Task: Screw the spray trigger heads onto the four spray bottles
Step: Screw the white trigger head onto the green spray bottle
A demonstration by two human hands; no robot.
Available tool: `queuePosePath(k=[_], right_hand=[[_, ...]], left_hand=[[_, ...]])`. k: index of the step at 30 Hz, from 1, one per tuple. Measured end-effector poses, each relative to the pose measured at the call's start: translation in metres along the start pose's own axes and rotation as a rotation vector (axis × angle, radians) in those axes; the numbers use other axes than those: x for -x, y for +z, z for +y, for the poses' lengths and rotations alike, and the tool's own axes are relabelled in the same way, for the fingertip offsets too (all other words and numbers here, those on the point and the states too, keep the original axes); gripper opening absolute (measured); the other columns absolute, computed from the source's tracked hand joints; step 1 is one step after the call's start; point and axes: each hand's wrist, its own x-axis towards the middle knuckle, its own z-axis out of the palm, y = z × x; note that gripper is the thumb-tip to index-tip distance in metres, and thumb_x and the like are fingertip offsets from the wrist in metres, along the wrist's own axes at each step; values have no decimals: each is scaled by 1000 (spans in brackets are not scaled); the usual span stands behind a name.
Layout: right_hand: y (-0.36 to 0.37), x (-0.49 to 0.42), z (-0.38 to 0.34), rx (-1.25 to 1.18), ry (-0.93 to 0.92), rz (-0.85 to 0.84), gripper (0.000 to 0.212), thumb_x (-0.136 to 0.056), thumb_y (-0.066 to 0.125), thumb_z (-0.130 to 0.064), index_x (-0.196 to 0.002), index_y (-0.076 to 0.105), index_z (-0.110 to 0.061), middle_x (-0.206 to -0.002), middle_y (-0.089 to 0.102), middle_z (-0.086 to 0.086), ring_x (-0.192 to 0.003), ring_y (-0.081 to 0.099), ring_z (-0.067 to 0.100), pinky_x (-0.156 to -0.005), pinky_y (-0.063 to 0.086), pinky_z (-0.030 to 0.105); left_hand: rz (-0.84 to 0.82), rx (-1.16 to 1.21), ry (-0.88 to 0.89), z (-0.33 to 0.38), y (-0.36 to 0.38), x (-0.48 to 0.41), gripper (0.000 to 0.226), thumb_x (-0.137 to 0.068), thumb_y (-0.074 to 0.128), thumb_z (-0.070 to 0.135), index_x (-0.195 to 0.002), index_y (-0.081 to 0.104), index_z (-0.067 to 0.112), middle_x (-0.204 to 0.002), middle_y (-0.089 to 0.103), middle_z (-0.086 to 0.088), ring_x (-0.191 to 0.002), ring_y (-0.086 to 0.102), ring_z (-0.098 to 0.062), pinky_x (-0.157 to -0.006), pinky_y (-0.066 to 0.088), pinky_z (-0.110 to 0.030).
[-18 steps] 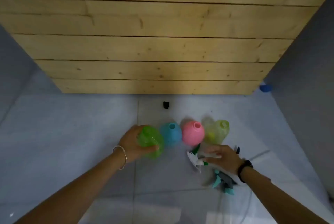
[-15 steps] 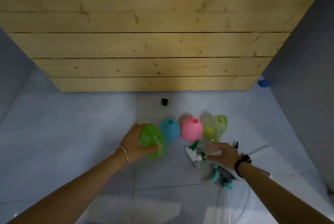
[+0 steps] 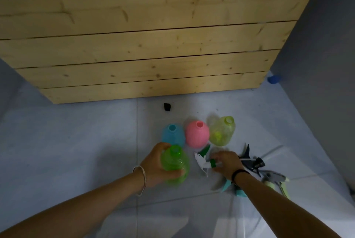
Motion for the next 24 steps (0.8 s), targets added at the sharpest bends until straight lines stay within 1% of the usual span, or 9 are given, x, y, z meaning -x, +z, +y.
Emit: queuePosePath(k=[2, 5, 9, 12, 14, 15, 17, 21, 24], right_hand=[[-7, 5, 0, 1, -18, 25, 37, -79, 69, -29, -116, 65, -28, -122, 65, -1, -113, 58, 20, -100, 39, 28], [-29, 21, -4, -198, -21, 66, 28, -74, 76, -26, -101, 69, -26, -109, 70, 2, -103, 62, 20, -90, 45, 23], [-81, 53, -21, -550, -24, 170, 21, -69, 79, -3, -79, 65, -14, -100, 68, 15, -86, 59, 19, -70, 41, 2], [-130, 87, -41, -739, -46, 244, 18, -73, 73, 5, -88, 69, -4, -101, 66, 18, -85, 57, 18, -64, 44, 2], [-161, 112, -57, -820, -49, 272, 22, -76, 74, -4, -97, 70, 0, -98, 67, 12, -82, 59, 14, -61, 45, 2], [-175, 124, -66, -854, -51, 290, 24, -77, 74, -10, -100, 71, -3, -94, 67, 8, -79, 59, 11, -60, 44, 2], [-198, 147, -83, -915, -61, 321, 26, -77, 75, -21, -101, 72, -12, -88, 66, 1, -77, 59, 8, -63, 45, 5], [-232, 189, -115, -1074, -136, 400, 30, -80, 71, -24, -107, 69, -10, -90, 70, 4, -89, 62, 17, -84, 49, 26], [-250, 214, -136, -1205, -196, 482, 29, -80, 70, -25, -106, 68, -13, -91, 71, 1, -89, 68, 12, -89, 51, 27]], left_hand=[[-1, 14, 1, 6, -3, 0, 86, -44, 84, 34, -117, 44, 11, -116, 62, -14, -107, 62, -30, -96, 50, -46], [18, 30, 28, 24, -10, 5, 77, -51, 84, 23, -117, 48, 11, -115, 63, -10, -103, 64, -24, -95, 51, -46], [53, 53, 102, 64, -26, 13, 68, -51, 83, 25, -112, 53, 15, -110, 66, -8, -96, 64, -19, -92, 52, -41], [82, 79, 165, 102, -41, 27, 61, -49, 82, 37, -104, 59, 22, -102, 70, -2, -91, 66, -15, -84, 54, -29], [95, 66, 202, 126, -49, 40, 54, -55, 82, 35, -104, 63, 21, -100, 72, 1, -91, 67, -14, -80, 53, -23], [91, 68, 223, 137, -52, 46, 51, -57, 82, 33, -103, 63, 22, -100, 72, 2, -90, 67, -13, -78, 53, -22], [83, 90, 259, 157, -55, 58, 48, -58, 85, 32, -100, 64, 23, -96, 72, 5, -87, 67, -12, -72, 52, -18], [140, 123, 306, 192, -52, 87, 71, -44, 83, 50, -107, 63, 26, -103, 72, 4, -94, 68, -13, -82, 54, -29], [189, 154, 342, 205, -44, 103, 67, -41, 85, 51, -100, 62, 29, -93, 73, 12, -83, 68, -1, -67, 51, -15]])
